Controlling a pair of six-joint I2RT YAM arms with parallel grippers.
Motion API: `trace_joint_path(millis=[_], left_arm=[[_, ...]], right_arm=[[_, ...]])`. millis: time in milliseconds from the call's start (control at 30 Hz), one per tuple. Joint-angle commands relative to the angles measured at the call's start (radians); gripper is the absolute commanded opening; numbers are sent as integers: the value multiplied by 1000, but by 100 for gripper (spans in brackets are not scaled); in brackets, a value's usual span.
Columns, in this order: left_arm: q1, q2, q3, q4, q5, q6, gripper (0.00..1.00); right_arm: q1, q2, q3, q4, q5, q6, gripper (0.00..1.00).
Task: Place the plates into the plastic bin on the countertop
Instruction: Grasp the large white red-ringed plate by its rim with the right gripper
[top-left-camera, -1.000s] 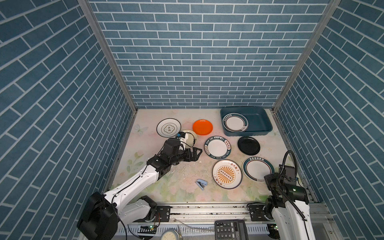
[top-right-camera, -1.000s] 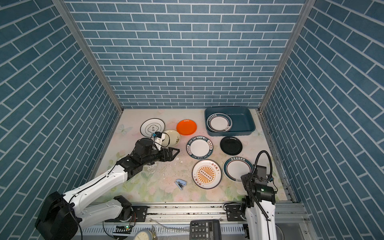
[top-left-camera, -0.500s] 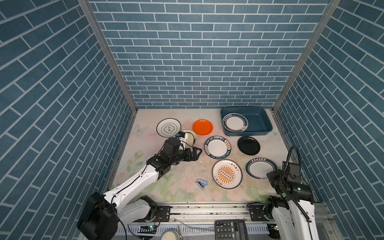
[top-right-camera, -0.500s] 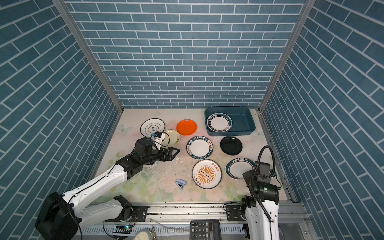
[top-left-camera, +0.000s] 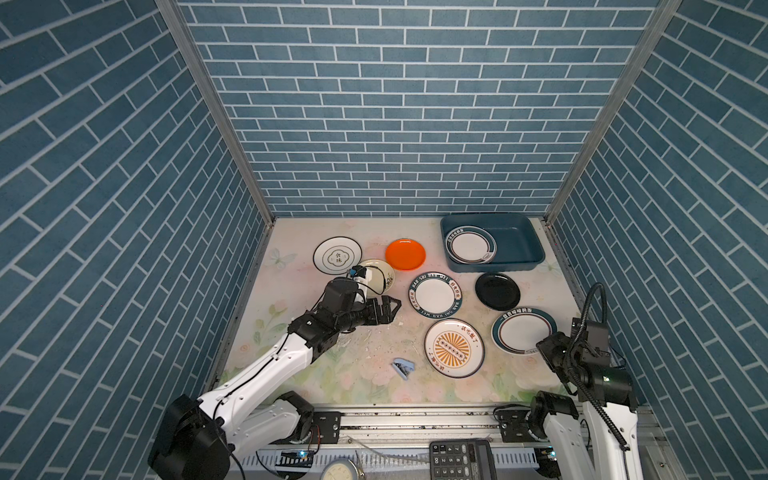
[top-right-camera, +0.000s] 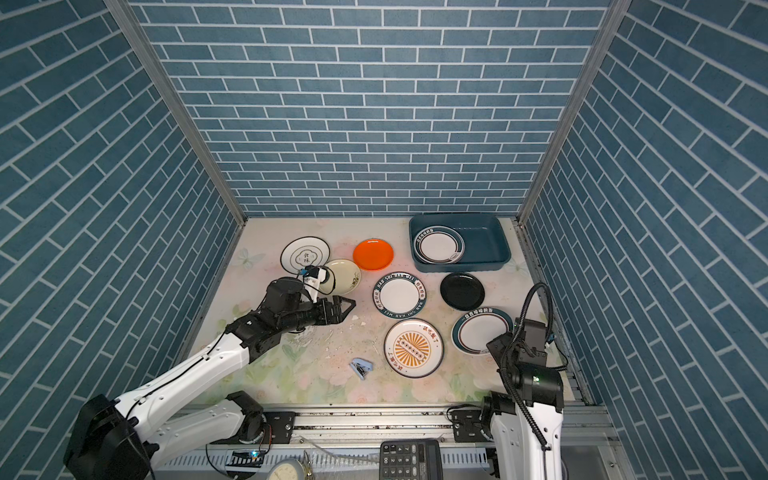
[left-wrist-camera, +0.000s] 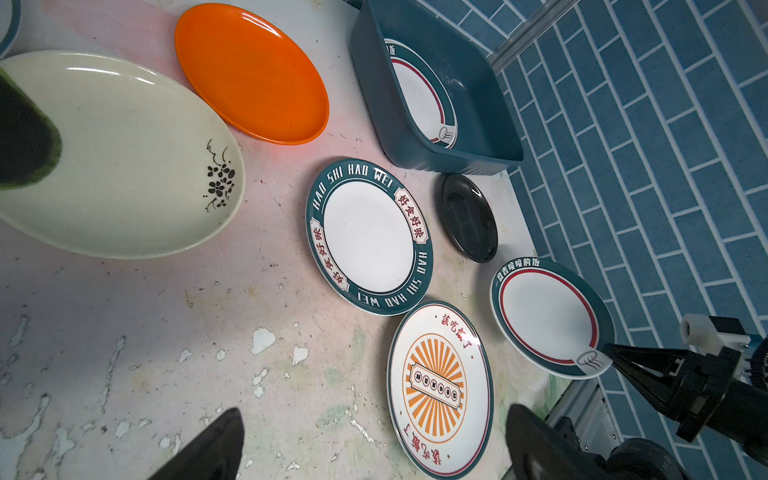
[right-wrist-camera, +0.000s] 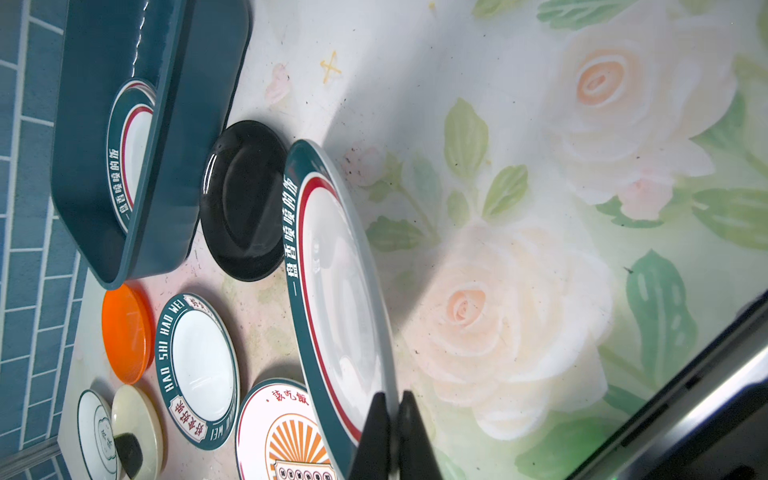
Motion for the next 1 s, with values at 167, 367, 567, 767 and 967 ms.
trace_joint_path(millis=[167, 367, 567, 767, 967], left_arm=[[7, -31, 59, -51, -15, -34, 100], [6, -42, 81, -79, -15, -55, 100], [7, -34, 107, -100, 2, -59, 100], [7, -62, 102, -87, -12, -82, 99], [7, -101, 111, -100, -27, -87, 99]], right_arm=[[2, 16, 1, 64, -78, -69, 0], [3, 30, 29, 63, -112, -87, 0], [16, 45, 75, 40, -132, -110, 0], [27, 58, 95, 47, -124, -121, 0], [27, 33, 86, 118, -156, -77, 0]])
